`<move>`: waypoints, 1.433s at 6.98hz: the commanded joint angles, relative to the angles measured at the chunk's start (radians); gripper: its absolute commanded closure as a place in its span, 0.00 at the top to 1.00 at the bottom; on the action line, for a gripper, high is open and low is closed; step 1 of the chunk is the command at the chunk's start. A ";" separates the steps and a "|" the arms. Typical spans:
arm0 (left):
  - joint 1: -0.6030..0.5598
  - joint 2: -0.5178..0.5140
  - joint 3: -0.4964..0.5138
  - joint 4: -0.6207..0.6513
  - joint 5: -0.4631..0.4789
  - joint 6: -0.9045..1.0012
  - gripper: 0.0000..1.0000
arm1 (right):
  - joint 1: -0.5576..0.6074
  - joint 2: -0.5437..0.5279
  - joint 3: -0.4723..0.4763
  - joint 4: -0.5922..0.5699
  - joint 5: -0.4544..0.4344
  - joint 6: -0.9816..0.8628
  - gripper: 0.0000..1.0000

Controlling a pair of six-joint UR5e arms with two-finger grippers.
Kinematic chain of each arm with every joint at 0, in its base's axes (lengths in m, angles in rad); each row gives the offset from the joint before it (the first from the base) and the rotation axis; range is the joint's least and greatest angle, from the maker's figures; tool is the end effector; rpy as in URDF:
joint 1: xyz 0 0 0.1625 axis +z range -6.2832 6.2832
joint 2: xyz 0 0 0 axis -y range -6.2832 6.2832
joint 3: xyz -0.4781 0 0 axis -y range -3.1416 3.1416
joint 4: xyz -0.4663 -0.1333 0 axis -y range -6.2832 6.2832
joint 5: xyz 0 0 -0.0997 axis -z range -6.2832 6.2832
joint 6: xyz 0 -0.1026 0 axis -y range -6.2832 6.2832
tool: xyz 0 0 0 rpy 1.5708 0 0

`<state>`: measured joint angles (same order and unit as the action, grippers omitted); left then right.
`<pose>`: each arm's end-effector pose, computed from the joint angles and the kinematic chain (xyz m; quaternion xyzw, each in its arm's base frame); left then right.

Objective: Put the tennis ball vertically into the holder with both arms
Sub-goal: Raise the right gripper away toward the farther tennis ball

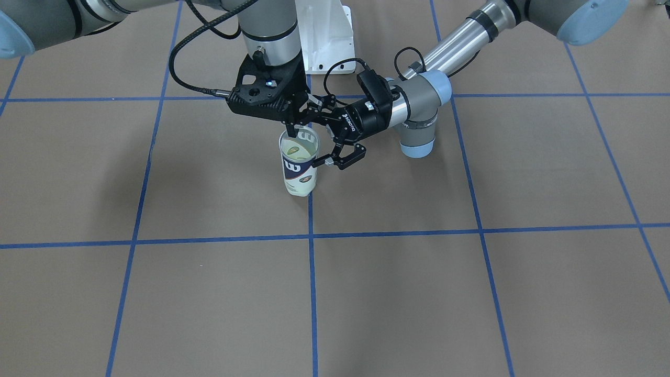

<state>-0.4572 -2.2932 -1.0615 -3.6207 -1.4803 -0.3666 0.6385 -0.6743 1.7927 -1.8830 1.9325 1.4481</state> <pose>0.6431 -0.4753 0.2806 0.6806 0.5955 0.1169 0.4105 -0.5168 -0.5044 0.0361 -0.0103 -0.4197 0.1626 0.8929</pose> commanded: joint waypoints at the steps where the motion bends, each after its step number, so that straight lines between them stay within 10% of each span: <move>1: 0.000 0.000 0.002 -0.001 0.000 0.000 0.99 | 0.047 0.004 0.083 -0.071 0.031 0.000 0.48; 2: 0.000 0.000 0.002 -0.001 0.000 0.000 0.99 | 0.091 -0.001 0.088 -0.080 0.048 -0.014 0.99; 10: 0.014 -0.002 0.008 0.002 0.000 0.000 0.99 | 0.496 -0.289 0.038 -0.064 0.270 -0.843 1.00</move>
<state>-0.4440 -2.2948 -1.0549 -3.6187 -1.4803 -0.3666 1.0796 -0.9259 1.8670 -1.9529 2.1896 0.7511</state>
